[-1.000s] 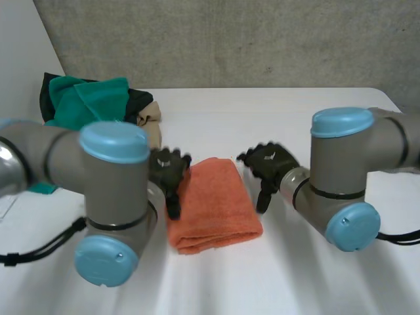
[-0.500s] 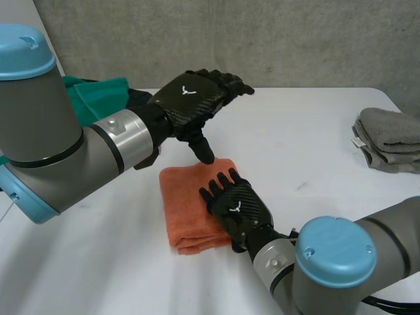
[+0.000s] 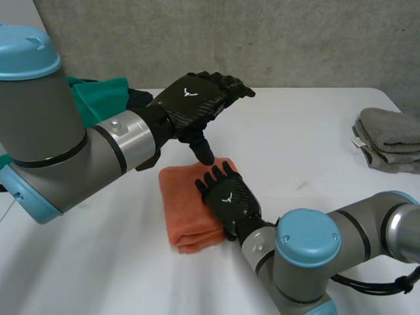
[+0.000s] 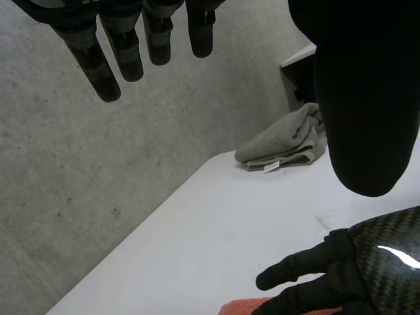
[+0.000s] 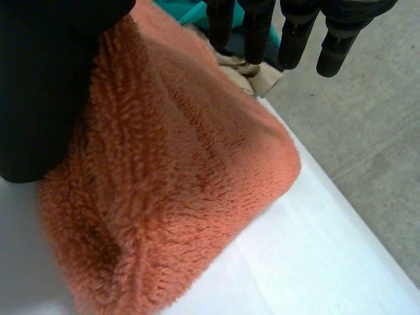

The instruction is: Fold the laundry.

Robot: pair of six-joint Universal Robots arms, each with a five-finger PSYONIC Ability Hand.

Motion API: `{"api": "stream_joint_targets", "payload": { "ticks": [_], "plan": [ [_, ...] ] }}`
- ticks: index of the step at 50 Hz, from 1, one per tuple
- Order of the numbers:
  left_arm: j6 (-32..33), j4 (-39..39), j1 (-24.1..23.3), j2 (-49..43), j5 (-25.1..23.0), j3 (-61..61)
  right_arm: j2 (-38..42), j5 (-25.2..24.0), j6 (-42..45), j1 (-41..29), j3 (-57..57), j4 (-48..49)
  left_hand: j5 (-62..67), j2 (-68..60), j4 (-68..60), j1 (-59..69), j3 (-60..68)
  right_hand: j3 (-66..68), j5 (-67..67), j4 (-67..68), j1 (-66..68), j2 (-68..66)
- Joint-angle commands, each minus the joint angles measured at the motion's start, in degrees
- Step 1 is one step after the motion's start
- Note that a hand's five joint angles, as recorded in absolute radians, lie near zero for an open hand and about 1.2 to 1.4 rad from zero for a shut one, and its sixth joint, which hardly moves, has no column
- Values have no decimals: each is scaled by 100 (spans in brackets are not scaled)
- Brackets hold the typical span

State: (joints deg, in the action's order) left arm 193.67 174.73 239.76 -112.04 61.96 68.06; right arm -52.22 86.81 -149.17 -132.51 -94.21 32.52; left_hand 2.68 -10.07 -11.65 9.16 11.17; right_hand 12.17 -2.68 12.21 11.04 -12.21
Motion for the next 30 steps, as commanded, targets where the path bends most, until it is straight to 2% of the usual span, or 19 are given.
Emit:
{"api": "stream_joint_targets", "payload": {
  "ticks": [1,2,5,6,8,16,20,26,29,30],
  "plan": [
    [-14,0,-8,6,0,-65,115,-41,-16,6,280,-18,-268,7,165,84,-117,1823,-1771,1818,1936,-1818],
    [-5,0,-8,-2,0,-65,150,-67,-16,14,341,-18,-268,7,165,84,-117,2776,-2725,2772,2889,-2772],
    [-5,0,-8,-2,-9,-65,142,-164,-33,23,429,0,-268,7,165,84,-117,4362,-4311,4357,4475,-4357],
    [-5,0,-8,-2,0,-65,107,-225,-68,49,482,17,-268,7,165,84,-117,5449,-5398,5445,5562,-5445],
    [-5,0,-8,-2,0,-82,80,-304,-77,102,552,26,-268,7,165,84,-117,6777,-6726,6772,6890,-6772],
    [-23,9,19,24,9,-311,-60,-419,-314,480,1123,-44,-268,7,165,84,-117,6783,-6732,6779,6896,-6779],
    [-40,9,10,68,44,-495,-280,-410,-578,910,1475,-44,-268,7,165,84,-117,6783,-6732,6779,6896,-6779],
    [-251,26,-34,112,123,-838,-903,-472,-1017,2296,1984,35,-268,7,165,84,-117,6783,-6732,6779,6896,-6779],
    [-304,35,-43,147,123,-891,-966,-515,-1184,2869,2230,87,-268,7,165,84,-117,6783,-6732,6779,6896,-6779],
    [-330,35,-43,156,123,-900,-922,-646,-1289,3254,2388,157,-268,7,165,84,-117,6783,-6732,6779,6896,-6779]
  ]
}}
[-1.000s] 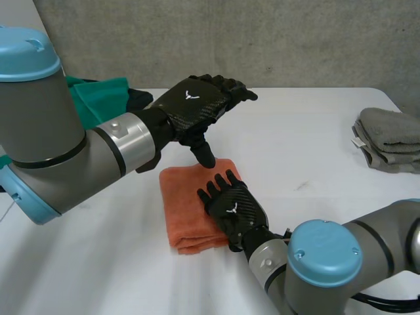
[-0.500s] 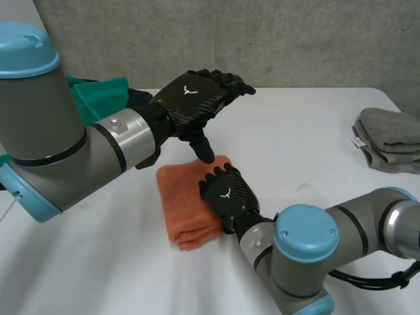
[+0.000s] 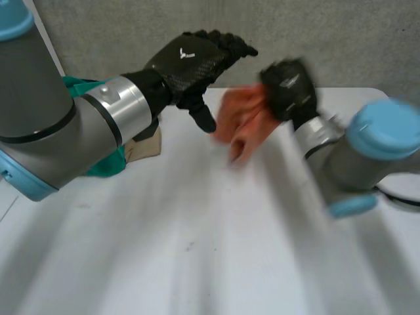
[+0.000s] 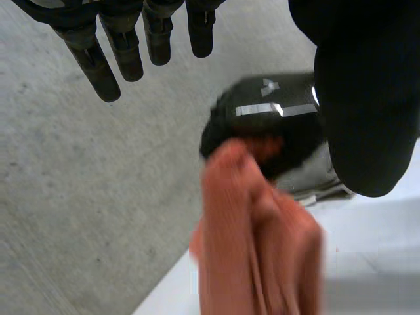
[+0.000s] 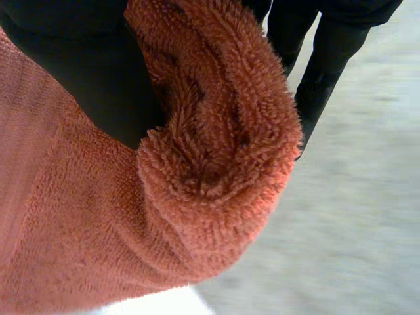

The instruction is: Fold the laundry.

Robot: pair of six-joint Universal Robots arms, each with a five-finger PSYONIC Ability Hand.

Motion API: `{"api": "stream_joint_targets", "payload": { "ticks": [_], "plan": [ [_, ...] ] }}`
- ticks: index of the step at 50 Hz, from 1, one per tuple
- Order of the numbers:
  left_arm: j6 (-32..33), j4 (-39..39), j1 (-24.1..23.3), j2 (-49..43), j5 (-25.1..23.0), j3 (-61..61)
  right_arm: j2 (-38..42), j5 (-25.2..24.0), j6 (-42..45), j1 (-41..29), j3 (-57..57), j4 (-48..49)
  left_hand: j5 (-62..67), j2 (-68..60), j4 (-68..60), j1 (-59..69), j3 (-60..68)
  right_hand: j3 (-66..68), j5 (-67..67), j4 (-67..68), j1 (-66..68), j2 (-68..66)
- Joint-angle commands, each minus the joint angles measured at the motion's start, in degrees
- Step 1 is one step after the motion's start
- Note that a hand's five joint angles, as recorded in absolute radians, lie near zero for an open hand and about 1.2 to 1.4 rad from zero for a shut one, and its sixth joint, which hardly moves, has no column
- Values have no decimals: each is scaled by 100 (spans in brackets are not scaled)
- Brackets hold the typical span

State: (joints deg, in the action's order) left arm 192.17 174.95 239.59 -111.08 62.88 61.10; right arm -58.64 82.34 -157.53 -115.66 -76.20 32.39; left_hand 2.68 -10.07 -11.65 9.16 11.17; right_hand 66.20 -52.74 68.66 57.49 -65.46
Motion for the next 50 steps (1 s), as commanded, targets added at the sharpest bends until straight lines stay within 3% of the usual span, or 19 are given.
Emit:
{"api": "stream_joint_targets", "payload": {
  "ticks": [1,7,14,19,23,24,25,26,34,39,44,48,50],
  "plan": [
    [-189,13,-26,60,32,-195,-263,-236,-489,1686,632,198,-264,2,160,88,-113,1380,-1726,1134,2251,-1454],
    [-189,13,-70,17,40,-108,517,-1042,-682,2984,948,654,-264,2,160,89,-113,1380,-1726,1134,2251,-1454],
    [-180,13,-140,-71,40,-11,1800,-1869,-551,3865,1257,752,-264,2,160,89,-113,1380,-1726,1134,2251,-1454],
    [-180,13,-167,-142,40,16,2260,-2248,-314,4217,1231,462,-264,2,160,89,-113,1380,-1726,1134,2251,-1454],
    [-171,13,-167,-168,40,-2,2251,-2275,-68,4525,1178,32,-264,2,160,89,-113,1380,-1726,1134,2251,-1454],
    [-171,13,-176,-177,40,-2,2216,-2258,-15,4587,1178,-73,-264,2,160,89,-113,570,-916,324,1441,-644],
    [-171,13,-176,-177,40,-11,2138,-2240,38,4666,1169,-257,-264,2,160,89,-113,-3785,3439,-4031,-2914,3710],
    [-171,13,-176,-168,40,-11,2085,-2222,64,4684,1152,-363,-264,2,160,89,-113,-5620,5274,-5866,-4749,5546],
    [-171,13,-307,-115,40,-28,820,-2170,-58,4754,835,-1462,-264,2,160,89,-113,-5620,5274,-5866,-4749,5546],
    [-180,5,-369,-89,40,-2,125,-1705,-23,4930,879,-1937,-268,7,165,84,-117,-5620,5274,-5866,-4749,5546],
    [-189,13,-395,-19,49,-11,-367,-188,195,4992,1396,-2192,-268,7,165,84,-117,-5620,5274,-5866,-4749,5546],
    [-328,144,-352,130,250,-177,-517,544,967,4886,1669,-2044,-268,7,165,84,-117,-5620,5274,-5866,-4749,5546],
    [-478,276,-317,192,514,-344,-648,546,1171,4720,1653,-1807,-268,7,165,84,-117,-5620,5274,-5866,-4749,5546]
  ]
}}
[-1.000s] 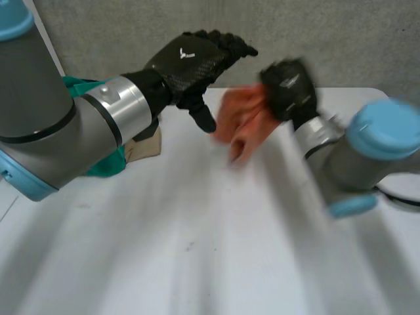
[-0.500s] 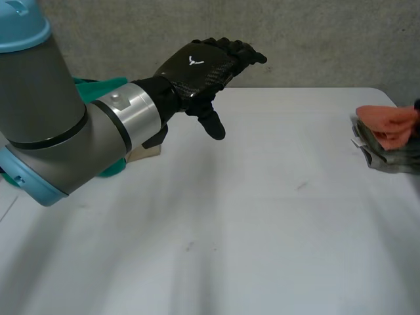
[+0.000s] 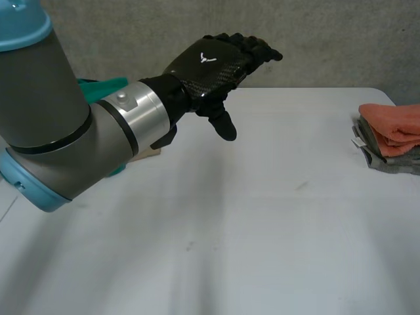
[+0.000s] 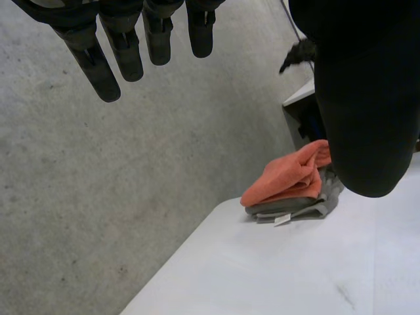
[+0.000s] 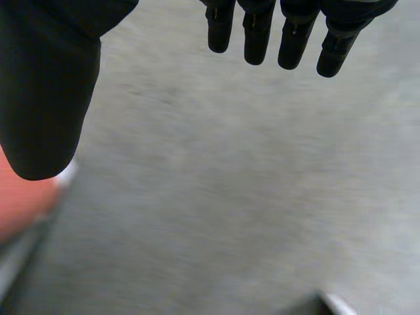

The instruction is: Fold the laundry.

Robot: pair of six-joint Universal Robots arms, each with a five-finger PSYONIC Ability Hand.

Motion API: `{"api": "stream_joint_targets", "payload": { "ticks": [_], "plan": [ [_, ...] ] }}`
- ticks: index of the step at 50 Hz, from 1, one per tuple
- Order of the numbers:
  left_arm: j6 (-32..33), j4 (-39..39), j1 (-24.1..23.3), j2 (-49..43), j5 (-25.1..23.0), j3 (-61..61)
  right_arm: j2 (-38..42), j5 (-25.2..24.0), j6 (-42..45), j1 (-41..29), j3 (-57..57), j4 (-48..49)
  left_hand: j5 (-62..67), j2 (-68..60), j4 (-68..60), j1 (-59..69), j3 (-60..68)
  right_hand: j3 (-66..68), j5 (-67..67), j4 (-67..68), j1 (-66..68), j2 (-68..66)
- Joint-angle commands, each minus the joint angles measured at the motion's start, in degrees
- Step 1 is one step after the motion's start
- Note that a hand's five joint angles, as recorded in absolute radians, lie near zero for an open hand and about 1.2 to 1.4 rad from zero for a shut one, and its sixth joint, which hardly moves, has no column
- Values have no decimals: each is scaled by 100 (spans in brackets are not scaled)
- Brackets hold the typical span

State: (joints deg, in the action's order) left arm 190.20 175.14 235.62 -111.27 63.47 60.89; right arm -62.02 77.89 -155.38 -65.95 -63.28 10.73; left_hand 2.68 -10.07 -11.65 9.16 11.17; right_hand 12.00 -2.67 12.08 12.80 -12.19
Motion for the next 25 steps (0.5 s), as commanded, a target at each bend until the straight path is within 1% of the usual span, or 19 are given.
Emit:
{"api": "stream_joint_targets", "payload": {
  "ticks": [1,2,5,6,8,9,12,13,14,16,17,20,21,22,23,24,25],
  "plan": [
    [-377,319,98,245,612,-428,-389,956,1018,-408,326,533,-268,7,165,84,-117,-200,267,-208,-280,219],
    [-552,398,142,272,997,-638,-564,808,1027,-905,160,944,-268,7,165,84,-117,-200,267,-208,-280,219],
    [-720,434,335,263,1623,-964,-820,386,992,-1681,-244,1579,-268,7,165,84,-117,-200,267,-208,-280,219],
    [-729,434,614,237,1982,-1113,-968,19,984,-2093,-629,1964,-247,-14,144,105,-97,-200,267,-208,-280,219],
    [-703,407,1019,211,2256,-1176,-1136,-378,992,-2368,-1070,2283,-180,-82,76,172,-29,-200,267,-208,-280,219],
    [-642,355,1456,150,2440,-1167,-1311,-745,992,-2596,-1490,2501,-146,-115,43,206,5,-200,267,-208,-280,219],
    [-458,249,1960,-61,2469,-1141,-1488,-1179,1001,-2835,-2072,2662,-129,-133,25,223,22,-200,267,-208,-280,219],
    [-213,197,2171,-314,2460,-1150,-1558,-1397,984,-2975,-2405,2653,-129,-133,25,223,22,-200,267,-208,-280,219],
    [-54,179,2242,-456,2468,-1150,-1567,-1460,992,-3037,-2556,2618,-129,-133,25,223,22,-200,267,-208,-280,219],
    [341,170,2383,-763,2469,-1150,-1550,-1479,992,-3151,-2802,2531,-129,-133,25,223,22,-200,267,-208,-280,219],
    [786,196,2462,-1096,2477,-1158,-1515,-1470,992,-3247,-3030,2382,-146,-116,42,207,5,-200,267,-208,-280,219],
    [1527,284,2629,-1625,2460,-1167,-1471,-1409,1001,-3336,-3329,2075,-196,-65,92,156,-45,-200,267,-208,-280,219],
    [1982,397,2725,-1992,2425,-1211,-1427,-1391,1010,-3345,-3392,1995,-230,-32,126,123,-79,-200,267,-208,-280,219],
    [2204,477,2787,-2196,2390,-1229,-1392,-1373,1045,-3354,-3453,1916,-230,-32,126,122,-79,-200,267,-208,-280,219],
    [2397,591,2849,-2380,2337,-1255,-1348,-1356,1063,-3354,-3506,1836,-230,-32,126,122,-79,-200,267,-208,-280,219],
    [2713,861,2919,-2739,2154,-1351,-1269,-1321,1089,-3363,-3602,1723,-263,2,160,89,-112,-200,267,-208,-280,219],
    [2829,1003,2946,-2899,2030,-1395,-1216,-1312,1106,-3371,-3664,1678,-264,2,160,89,-113,-200,267,-208,-280,219]
  ]
}}
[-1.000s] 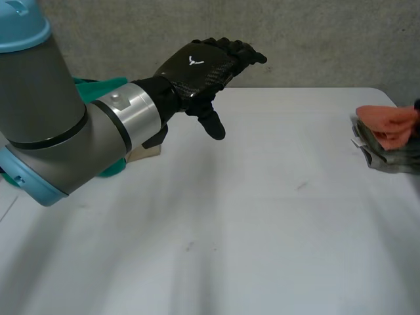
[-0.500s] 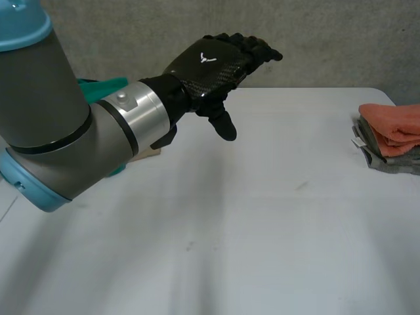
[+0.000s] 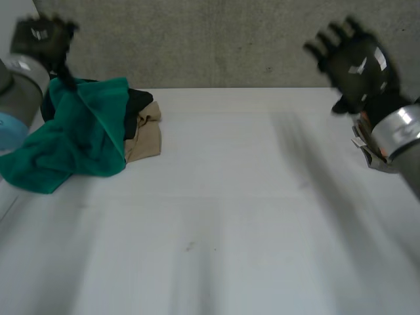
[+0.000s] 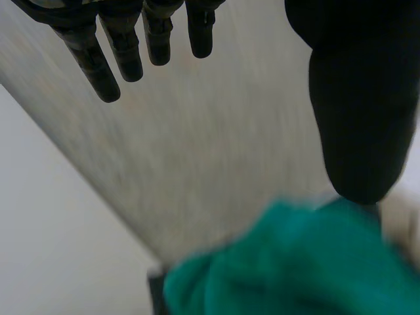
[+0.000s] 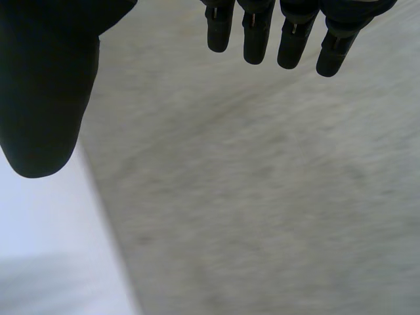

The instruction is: Fold the laundry.

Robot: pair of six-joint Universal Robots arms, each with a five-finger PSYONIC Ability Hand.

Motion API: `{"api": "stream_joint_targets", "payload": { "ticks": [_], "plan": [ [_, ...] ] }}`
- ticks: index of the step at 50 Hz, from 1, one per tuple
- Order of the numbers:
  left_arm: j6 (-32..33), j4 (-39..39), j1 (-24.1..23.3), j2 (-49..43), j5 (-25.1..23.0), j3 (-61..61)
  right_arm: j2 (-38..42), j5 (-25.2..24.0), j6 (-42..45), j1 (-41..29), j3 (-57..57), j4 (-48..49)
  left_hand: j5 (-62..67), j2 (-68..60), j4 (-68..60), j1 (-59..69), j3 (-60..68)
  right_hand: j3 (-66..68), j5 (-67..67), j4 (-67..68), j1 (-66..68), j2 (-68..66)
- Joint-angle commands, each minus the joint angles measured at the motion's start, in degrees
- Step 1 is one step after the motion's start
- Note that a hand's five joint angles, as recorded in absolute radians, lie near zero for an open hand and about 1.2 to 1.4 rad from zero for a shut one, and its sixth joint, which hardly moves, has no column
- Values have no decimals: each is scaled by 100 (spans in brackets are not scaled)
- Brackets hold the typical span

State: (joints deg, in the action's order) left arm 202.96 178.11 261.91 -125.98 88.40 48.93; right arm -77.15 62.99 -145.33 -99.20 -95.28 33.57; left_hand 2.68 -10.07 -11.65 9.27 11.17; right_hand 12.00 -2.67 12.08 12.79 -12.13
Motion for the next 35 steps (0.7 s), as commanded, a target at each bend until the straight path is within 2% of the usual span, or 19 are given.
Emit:
{"api": "stream_joint_targets", "payload": {
  "ticks": [1,3,6,9,10,11,12,14,18,22,25,32,34,35],
  "plan": [
    [1632,864,352,-1560,-595,-235,341,196,119,-55,-509,-659,-264,2,160,77,-113,-200,267,-208,-279,213],
    [1694,1180,422,-1928,-911,-375,394,239,163,-46,-649,-738,-264,2,160,77,-113,-200,267,-208,-279,213],
    [1694,1436,492,-2254,-1114,-542,394,249,199,6,-843,-756,-12,-249,-91,328,138,-200,267,-208,-279,213],
    [1685,1577,563,-2641,-1211,-858,376,240,216,33,-1098,-738,1195,-1457,-1299,1536,1346,-200,267,-208,-279,213],
    [1685,1586,563,-2703,-1229,-929,359,240,225,33,-1142,-747,1816,-2078,-1920,2157,1967,-200,267,-208,-279,213],
    [1685,1621,554,-2773,-1238,-1025,350,240,225,33,-1238,-747,3937,-4199,-4041,4278,4088,-200,267,-208,-279,213],
    [1677,1630,554,-2792,-1238,-1052,350,240,225,33,-1274,-756,5141,-5402,-5244,5481,5291,-200,267,-208,-279,213],
    [1642,1674,528,-2783,-1238,-1079,341,240,225,33,-1327,-756,6726,-6988,-6830,7067,6877,-200,267,-208,-279,213],
    [1624,1876,458,-2660,-1168,-965,324,240,225,103,-1362,-756,6732,-6993,-6835,7073,6883,-200,267,-208,-279,213],
    [1501,1920,291,-1801,-1176,-509,245,231,225,217,-1362,-765,6732,-6993,-6835,7073,6883,-200,267,-208,-279,213],
    [975,1990,124,-877,-1194,28,166,231,216,235,-1345,-765,6732,-6993,-6835,7073,6883,-200,267,-208,-279,213],
    [-1404,2026,-675,1274,-1247,906,-28,257,181,252,-1353,-773,6732,-6993,-6835,7073,6883,-200,267,-208,-279,213],
    [-1967,1973,-955,1749,-1299,1222,-133,266,172,252,-1371,-808,6732,-6993,-6835,7073,6883,-200,267,-208,-279,213],
    [-1997,1964,-975,1761,-1308,1250,-177,266,172,252,-1380,-826,6732,-6993,-6835,7073,6883,-200,267,-208,-279,213]
  ]
}}
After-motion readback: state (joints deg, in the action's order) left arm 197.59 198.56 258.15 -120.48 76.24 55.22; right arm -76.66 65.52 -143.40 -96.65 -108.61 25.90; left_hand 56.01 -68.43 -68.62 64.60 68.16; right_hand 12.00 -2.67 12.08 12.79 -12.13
